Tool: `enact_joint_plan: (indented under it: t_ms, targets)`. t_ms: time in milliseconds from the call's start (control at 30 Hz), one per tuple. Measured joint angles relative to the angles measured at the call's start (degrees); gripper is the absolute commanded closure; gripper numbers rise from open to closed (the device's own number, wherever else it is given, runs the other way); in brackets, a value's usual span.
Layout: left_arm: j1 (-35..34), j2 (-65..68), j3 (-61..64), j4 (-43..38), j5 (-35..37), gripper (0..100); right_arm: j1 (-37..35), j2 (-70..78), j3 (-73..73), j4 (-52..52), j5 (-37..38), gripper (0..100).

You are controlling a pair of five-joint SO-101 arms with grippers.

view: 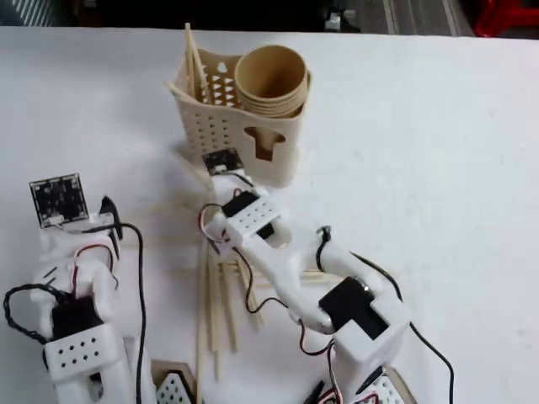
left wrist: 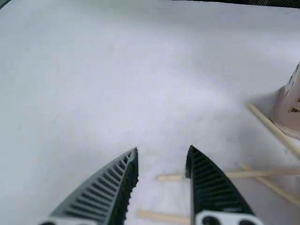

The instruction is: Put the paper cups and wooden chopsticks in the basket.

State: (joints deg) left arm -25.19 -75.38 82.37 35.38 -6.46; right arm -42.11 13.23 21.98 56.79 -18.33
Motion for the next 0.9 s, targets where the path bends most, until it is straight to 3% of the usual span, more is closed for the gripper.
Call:
enact_joint_plan:
  t_ms: [333,900]
  targets:
    - [0.0,0.0,0.0,0.0,0.0,82,0.3,-0.2,0.4,0.6,0.0,98.1]
    - [0.0,0.0,0.1,0.0,0.0,82,0.3,-14.5,1.4,13.1,0.0,98.1]
